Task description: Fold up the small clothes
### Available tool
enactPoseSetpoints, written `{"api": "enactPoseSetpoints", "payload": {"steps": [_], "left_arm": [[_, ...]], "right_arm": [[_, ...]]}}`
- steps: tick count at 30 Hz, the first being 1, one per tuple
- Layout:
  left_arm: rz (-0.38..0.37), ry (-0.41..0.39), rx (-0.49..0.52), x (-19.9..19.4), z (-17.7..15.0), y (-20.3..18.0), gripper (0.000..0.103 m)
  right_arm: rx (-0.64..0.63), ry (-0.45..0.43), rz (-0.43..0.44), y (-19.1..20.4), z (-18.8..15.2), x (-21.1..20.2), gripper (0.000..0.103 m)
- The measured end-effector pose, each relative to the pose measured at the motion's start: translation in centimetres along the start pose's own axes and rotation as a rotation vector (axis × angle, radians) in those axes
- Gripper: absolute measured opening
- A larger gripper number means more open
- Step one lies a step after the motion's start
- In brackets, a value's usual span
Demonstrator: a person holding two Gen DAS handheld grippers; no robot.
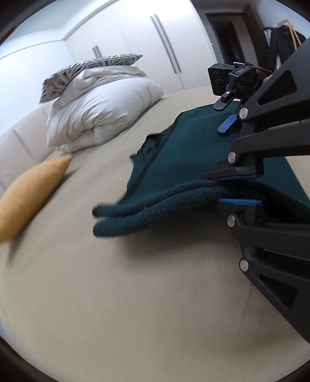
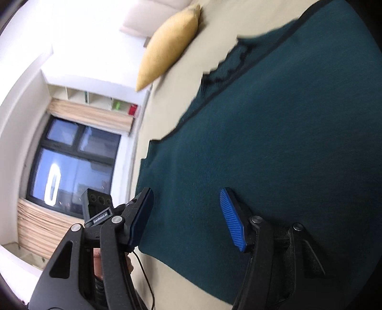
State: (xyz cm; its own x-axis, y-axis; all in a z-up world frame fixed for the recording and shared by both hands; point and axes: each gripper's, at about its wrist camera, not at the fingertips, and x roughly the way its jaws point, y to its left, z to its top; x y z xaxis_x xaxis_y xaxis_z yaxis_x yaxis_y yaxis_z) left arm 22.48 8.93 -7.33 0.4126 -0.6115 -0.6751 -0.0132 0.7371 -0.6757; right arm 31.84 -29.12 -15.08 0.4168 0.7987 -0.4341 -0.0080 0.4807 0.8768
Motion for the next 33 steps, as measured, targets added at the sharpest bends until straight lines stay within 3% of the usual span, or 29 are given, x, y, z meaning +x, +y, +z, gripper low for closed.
{"api": "enactPoseSetpoints", "payload": {"steps": [5,9,12,13,15,18,22,24,26,29,33], "left_arm": [[-0.003,0.023,0.117,2.5,-1.1,-8.2,0.012],[-0.045,0.057,0.187,8.3,-3.8,-14.9,0.012],[-0.090,0.094,0.184,13.0,-5.4,-16.7,0.015],[-0.100,0.119,0.166,14.6,-5.8,-16.7,0.021],[-0.111,0.206,0.087,17.4,-7.0,-15.8,0.022],[-0.176,0.203,0.110,16.0,-8.0,-16.3,0.042],[-0.214,0.116,0.214,11.2,-8.0,-16.6,0.046],[-0.168,0.058,0.239,9.5,-7.7,-15.4,0.048],[-0.135,0.042,0.211,8.7,-7.5,-13.5,0.048],[-0.151,0.038,0.150,8.1,-7.5,-10.5,0.044],[-0.151,0.026,0.173,7.2,-7.7,-9.9,0.044]], "right_arm": [[0.050,-0.091,0.031,-2.1,1.4,-5.3,0.058],[0.094,-0.165,0.027,-5.0,3.0,-10.1,0.058],[0.140,-0.193,0.023,-7.3,3.6,-12.2,0.056],[0.155,-0.201,0.035,-8.1,3.6,-12.7,0.056],[0.171,-0.196,0.061,-9.1,3.6,-13.2,0.056],[0.148,-0.172,0.071,-9.5,3.6,-13.2,0.056],[0.150,-0.157,0.045,-9.5,4.0,-13.0,0.057],[0.144,-0.146,0.011,-8.9,4.5,-12.2,0.057],[0.118,-0.114,-0.028,-7.7,4.7,-11.4,0.059],[0.089,-0.064,-0.074,-6.5,4.7,-10.4,0.059],[0.076,0.009,-0.181,-5.2,5.4,-7.5,0.059]]}}
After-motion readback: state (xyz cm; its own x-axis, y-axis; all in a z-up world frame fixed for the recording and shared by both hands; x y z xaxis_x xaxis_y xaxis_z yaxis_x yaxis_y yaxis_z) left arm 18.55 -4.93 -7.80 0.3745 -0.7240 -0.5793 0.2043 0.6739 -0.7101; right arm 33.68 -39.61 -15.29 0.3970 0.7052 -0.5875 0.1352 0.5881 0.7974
